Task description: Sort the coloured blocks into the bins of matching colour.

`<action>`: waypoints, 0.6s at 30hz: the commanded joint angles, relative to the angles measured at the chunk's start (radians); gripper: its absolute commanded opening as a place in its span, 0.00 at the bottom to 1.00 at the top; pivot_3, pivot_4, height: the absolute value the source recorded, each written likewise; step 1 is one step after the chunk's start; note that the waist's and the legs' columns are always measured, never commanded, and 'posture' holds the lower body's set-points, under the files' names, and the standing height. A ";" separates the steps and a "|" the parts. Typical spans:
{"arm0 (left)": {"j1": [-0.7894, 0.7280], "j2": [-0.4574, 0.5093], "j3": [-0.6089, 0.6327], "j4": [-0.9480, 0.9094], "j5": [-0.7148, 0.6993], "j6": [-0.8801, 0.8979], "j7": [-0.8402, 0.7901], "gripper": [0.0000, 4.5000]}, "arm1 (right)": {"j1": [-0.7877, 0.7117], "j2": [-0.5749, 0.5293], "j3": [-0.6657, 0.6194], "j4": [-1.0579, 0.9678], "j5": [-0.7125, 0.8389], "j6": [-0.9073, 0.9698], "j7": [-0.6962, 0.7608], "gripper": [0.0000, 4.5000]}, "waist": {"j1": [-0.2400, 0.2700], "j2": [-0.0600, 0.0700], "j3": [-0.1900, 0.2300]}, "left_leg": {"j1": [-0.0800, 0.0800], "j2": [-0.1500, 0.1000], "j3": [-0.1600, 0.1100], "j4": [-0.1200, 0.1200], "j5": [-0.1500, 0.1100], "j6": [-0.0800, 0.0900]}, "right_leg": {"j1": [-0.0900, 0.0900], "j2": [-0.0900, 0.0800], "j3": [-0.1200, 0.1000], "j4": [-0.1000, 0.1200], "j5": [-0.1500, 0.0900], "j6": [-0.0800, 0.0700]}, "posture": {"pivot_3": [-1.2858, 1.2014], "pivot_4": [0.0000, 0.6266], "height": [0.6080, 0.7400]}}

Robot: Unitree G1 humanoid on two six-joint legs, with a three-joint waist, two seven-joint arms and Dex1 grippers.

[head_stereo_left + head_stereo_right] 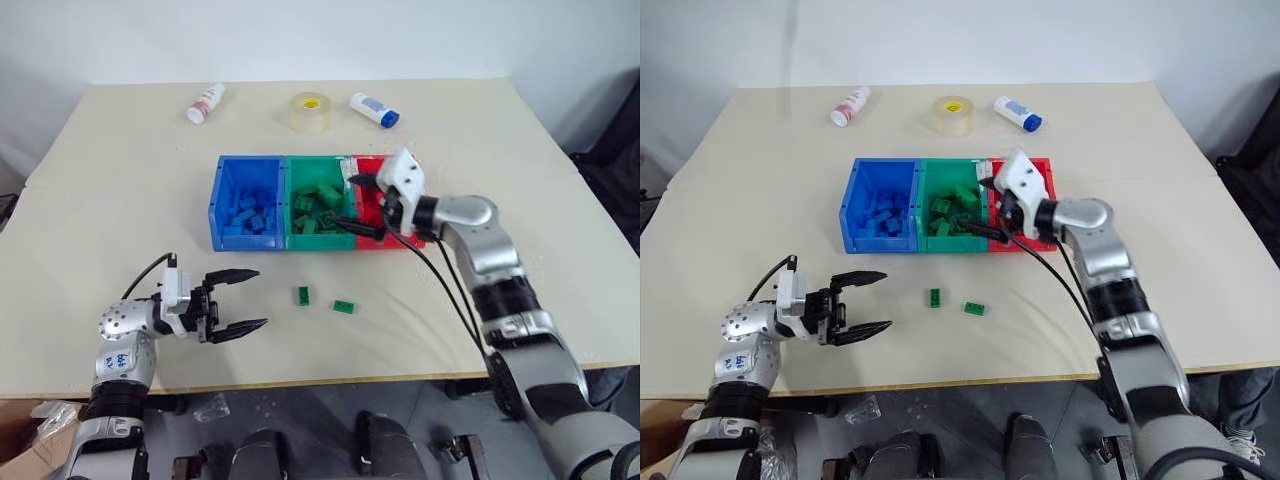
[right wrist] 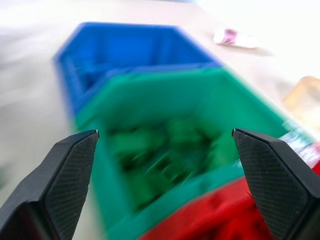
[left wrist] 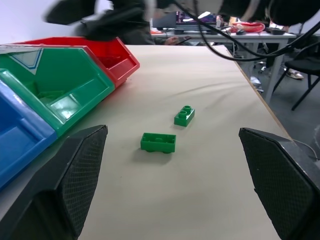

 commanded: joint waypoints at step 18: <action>-0.093 -0.001 -0.022 0.126 0.000 -0.035 -0.088 1.00 | 0.834 -0.449 -0.516 -0.555 0.288 0.203 0.157 0.99 | 0.017 -0.001 0.000 | 0.003 0.000 0.000 0.001 -0.001 0.001 | 0.002 0.000 0.001 -0.001 0.000 0.000 | 0.52 0.24 1.00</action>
